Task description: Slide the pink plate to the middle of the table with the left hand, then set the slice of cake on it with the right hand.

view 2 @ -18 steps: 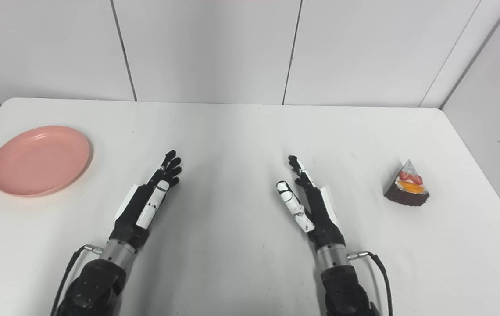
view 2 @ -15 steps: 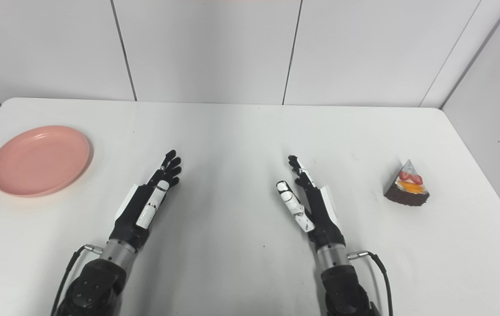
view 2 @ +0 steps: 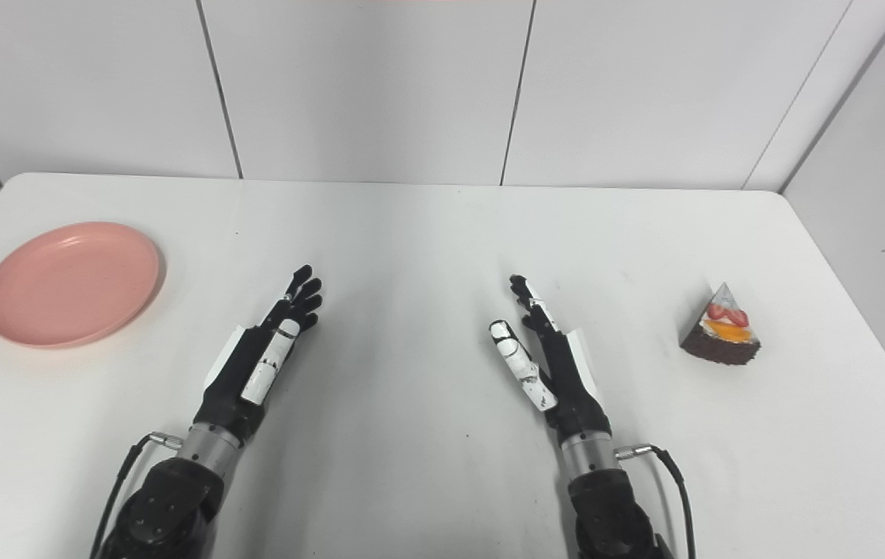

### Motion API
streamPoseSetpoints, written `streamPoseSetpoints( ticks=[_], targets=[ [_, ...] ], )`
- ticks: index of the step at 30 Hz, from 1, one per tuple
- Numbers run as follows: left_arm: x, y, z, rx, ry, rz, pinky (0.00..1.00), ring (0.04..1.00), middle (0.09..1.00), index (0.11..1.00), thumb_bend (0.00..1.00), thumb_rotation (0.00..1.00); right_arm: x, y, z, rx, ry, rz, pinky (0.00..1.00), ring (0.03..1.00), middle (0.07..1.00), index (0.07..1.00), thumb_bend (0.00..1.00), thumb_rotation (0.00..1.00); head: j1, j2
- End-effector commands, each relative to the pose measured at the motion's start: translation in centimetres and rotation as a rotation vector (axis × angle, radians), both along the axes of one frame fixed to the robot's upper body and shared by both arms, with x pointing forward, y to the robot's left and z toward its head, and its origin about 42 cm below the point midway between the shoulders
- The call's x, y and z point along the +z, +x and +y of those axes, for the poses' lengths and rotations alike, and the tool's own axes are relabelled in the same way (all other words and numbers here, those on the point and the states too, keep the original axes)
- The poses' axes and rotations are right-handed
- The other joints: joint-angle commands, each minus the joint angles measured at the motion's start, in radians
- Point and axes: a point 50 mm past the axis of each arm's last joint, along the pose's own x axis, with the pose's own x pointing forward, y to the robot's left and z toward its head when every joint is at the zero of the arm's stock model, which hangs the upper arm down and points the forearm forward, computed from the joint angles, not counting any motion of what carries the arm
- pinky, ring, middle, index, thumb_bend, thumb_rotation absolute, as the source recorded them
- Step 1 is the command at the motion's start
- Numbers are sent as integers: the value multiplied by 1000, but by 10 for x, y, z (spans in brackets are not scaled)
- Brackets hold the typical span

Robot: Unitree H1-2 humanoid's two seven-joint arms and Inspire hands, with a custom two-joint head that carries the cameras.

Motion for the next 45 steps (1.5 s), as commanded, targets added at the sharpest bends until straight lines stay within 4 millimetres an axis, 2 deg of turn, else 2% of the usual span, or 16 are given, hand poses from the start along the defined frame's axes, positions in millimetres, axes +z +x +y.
streamPoseSetpoints(
  ticks=[1, 32, 39, 45],
  targets=[
    [-26, -8, 7, 15, 50, 130, 934, 970, 980, 971, 409, 995, 0, 0, 2, 26, -5, 0, 881, 924, 926, 919, 328, 1000, 1, 0],
    [-26, -8, 6, 17, 50, 133, 936, 972, 980, 972, 427, 991, -2, 0, 1, 23, -4, -1, 878, 921, 923, 916, 332, 1000, 5, -4],
    [-27, -8, 6, 16, 47, 139, 945, 974, 984, 975, 401, 999, -2, 0, 2, 23, -5, 5, 879, 921, 922, 917, 330, 1000, 5, -4],
    [-27, -8, 4, 18, 43, 139, 943, 974, 981, 970, 423, 990, -2, 1, 0, 25, -3, -1, 878, 920, 922, 915, 320, 1000, 23, -9]
  ],
)
